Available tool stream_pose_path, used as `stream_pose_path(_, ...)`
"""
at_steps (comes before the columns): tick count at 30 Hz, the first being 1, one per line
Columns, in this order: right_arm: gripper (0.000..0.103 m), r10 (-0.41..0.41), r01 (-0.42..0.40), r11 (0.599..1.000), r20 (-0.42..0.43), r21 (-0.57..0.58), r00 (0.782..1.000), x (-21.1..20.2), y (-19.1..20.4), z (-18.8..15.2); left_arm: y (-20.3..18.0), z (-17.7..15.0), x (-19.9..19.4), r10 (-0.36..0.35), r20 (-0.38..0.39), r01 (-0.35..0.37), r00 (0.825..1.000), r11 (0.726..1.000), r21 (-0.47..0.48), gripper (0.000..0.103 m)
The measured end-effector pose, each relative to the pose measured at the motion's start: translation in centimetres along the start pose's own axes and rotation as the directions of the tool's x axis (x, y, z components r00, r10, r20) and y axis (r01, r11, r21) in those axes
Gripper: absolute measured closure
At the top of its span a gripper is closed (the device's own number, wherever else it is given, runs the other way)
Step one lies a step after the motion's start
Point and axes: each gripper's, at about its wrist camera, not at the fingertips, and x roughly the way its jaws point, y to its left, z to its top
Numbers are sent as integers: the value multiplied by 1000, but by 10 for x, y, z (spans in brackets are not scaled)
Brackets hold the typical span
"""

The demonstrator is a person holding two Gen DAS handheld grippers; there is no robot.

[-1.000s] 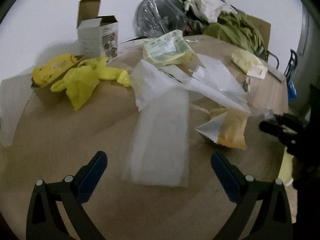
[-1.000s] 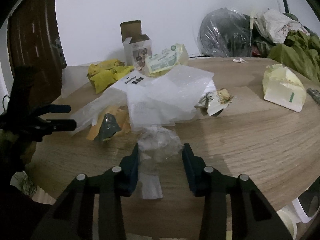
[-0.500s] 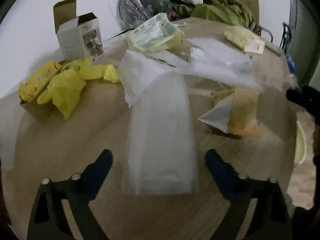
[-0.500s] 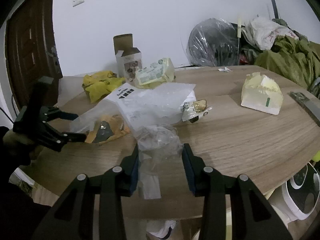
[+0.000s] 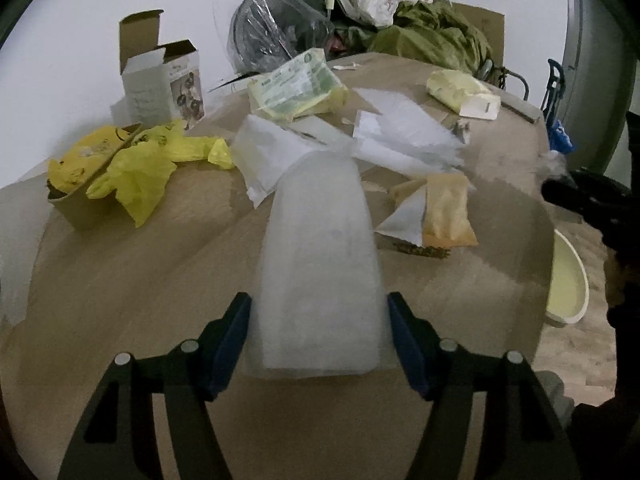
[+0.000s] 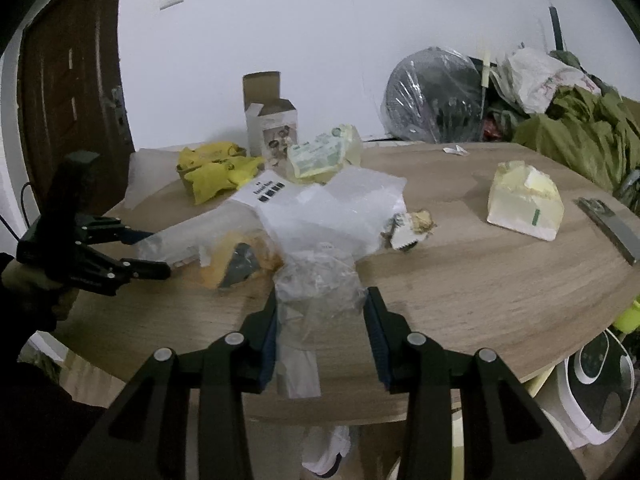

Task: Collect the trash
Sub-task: 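Reach the left tool to the clear plastic bag and close on it, then lift the clear plastic bag with the left tool and carry it over the bucket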

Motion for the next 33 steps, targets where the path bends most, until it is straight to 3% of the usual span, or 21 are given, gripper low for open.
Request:
stream_pose_path(10,66,-1,2,1000,27,-23,1000,-15,19,4,3,-14,-49,19,112,-13,994,999,-51,37)
stream_pose_path(16,66,-3,6,999,59,-42,998,-32,32,7,4,-16,-82,40,217,-24,975,997,-76,42)
stream_pose_path(20,66,-12,15,999,74,-40,997,-43,35,7,4,-14,-100,46,273,-21,961,996,-92,58)
stream_pose_path(25,66,-27,29,999,90,-26,996,-56,34,4,5,-12,-103,40,293,-12,955,995,-99,68)
stream_pose_path(26,66,-31,33,999,91,-22,995,-58,33,2,6,-11,-102,36,291,-7,956,995,-100,80)
stream_pose_path(27,66,-35,37,999,93,-19,995,-60,33,1,6,-12,-100,38,284,-9,958,995,-104,85)
stream_pose_path(33,66,-56,56,998,98,7,994,-71,26,-6,4,-8,-104,18,308,13,951,995,-99,92)
